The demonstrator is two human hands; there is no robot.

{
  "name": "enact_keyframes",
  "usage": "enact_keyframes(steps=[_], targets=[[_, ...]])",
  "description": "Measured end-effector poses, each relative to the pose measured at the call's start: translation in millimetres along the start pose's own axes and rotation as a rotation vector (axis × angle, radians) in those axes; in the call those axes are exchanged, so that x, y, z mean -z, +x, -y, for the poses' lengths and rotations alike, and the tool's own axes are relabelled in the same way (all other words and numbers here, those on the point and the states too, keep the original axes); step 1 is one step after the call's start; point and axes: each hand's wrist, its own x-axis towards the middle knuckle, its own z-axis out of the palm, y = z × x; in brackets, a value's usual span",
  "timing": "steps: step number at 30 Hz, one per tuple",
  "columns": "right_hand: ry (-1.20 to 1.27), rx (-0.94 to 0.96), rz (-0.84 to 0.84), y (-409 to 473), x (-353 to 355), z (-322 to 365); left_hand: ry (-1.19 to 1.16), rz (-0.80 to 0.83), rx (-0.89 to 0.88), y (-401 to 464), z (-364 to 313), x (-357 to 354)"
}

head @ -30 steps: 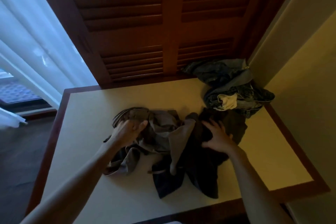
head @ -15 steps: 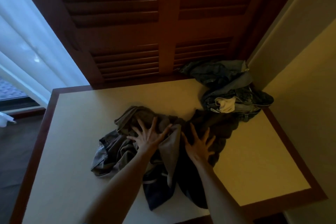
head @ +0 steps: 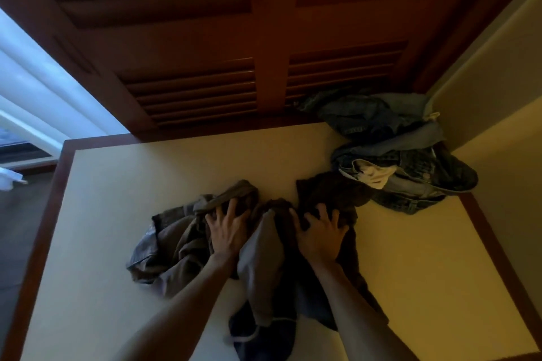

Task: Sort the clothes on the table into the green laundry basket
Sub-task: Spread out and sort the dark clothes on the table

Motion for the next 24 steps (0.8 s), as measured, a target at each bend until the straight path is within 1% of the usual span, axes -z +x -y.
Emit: enact_keyframes(steps=[2,4,7,11,14,18,21,24], targets=[[0.031,-0.022,0.058,7,7,0,-0.018,-0.023,0.018,-1,3,12],[0.116,-0.048,0.069,11,19,2,-0.098,-0.137,0.04,-9,5,28],[0.241,-0.025,-0.034,11,43,7,-0.188,-0.312,0.037,-23,7,57],[0.259,0.071,-0.16,2,84,20,-0.303,-0.521,-0.031,-47,12,98],[0.261,0.132,-0.258,-17,115,21,-0.338,-0.572,-0.105,-72,10,125],[0.224,0.152,-0.302,-65,159,17,-0.333,-0.626,-0.24,-108,3,144],[0.171,0.12,-0.367,-109,188,4,-0.281,-0.662,-0.352,-130,-14,150],[0.089,0.023,-0.433,-154,211,-20,-0.278,-0.654,-0.522,-149,-42,151]])
